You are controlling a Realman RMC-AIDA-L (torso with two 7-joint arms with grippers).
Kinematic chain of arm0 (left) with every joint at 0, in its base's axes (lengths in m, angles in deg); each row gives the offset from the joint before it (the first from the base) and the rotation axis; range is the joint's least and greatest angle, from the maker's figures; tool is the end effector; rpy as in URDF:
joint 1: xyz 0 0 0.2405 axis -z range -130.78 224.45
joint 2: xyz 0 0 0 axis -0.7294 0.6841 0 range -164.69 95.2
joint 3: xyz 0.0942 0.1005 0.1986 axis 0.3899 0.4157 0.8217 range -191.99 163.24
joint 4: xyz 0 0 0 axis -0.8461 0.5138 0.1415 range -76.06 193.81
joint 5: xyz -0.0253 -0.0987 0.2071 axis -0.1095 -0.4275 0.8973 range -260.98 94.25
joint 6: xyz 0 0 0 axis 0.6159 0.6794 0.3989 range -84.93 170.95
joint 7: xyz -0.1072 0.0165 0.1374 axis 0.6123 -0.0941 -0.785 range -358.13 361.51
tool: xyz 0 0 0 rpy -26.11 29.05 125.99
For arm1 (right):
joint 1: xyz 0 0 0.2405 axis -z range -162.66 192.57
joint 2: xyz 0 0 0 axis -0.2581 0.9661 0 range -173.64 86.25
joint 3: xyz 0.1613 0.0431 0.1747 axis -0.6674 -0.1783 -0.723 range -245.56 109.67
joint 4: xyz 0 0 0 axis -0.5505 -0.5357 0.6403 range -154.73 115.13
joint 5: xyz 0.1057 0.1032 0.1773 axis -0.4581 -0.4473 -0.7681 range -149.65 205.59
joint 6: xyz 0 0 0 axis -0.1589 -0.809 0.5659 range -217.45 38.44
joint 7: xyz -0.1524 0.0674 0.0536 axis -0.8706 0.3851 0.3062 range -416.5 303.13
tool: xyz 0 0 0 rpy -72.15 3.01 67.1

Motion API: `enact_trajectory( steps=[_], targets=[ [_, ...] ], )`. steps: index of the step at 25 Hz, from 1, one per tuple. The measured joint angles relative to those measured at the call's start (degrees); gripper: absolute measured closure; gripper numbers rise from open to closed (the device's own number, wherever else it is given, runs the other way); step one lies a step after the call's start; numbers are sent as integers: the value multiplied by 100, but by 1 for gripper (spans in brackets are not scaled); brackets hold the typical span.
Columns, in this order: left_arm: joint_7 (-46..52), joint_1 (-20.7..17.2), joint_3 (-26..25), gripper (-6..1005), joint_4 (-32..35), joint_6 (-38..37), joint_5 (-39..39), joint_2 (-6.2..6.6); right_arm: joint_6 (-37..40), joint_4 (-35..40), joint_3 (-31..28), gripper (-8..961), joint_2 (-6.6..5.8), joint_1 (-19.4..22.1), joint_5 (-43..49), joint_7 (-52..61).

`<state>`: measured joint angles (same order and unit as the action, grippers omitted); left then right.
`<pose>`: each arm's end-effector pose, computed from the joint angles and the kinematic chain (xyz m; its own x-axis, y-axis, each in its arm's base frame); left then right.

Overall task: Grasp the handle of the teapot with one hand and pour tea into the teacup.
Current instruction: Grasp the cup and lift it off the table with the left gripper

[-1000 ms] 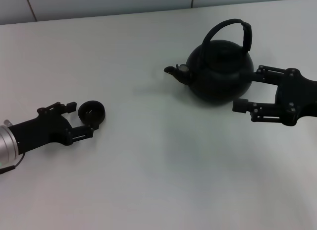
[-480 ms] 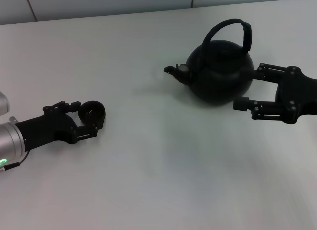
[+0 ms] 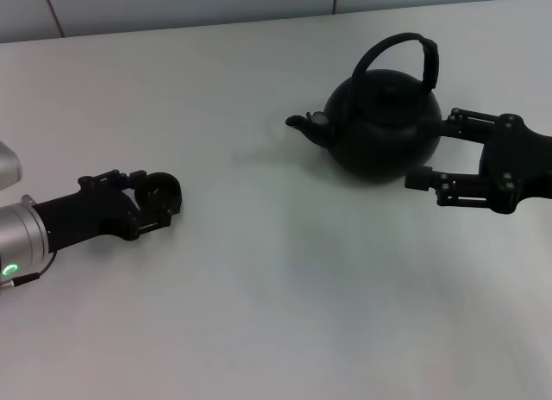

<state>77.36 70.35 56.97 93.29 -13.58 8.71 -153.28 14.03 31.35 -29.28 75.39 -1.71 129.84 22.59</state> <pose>-0.2923 0.3647 -0.0762 0.8301 0.3990 0.3895 0.5394 -0.7515 -0.3799 0.2623 0.2963 0.0468 0.7236 -0.2186 -0.6547 -0.4310 -0.8840 -0.1812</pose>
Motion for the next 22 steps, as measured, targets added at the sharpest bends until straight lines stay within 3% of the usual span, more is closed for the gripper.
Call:
enact_trajectory(
  steps=[11,15,22],
  targets=[
    [-55,70,77,316,18,34,-3,-15,-9,0,-70,153,-12,-43,-1,0],
    [-47,142,187,316,32,24,-27,-15,-9,0,-70,153,-17,-56,-1,-1],
    [-12,590,642,316,40,7,-169,-56,-8,0,-69,153,-11,-57,-2,-1]
  ],
)
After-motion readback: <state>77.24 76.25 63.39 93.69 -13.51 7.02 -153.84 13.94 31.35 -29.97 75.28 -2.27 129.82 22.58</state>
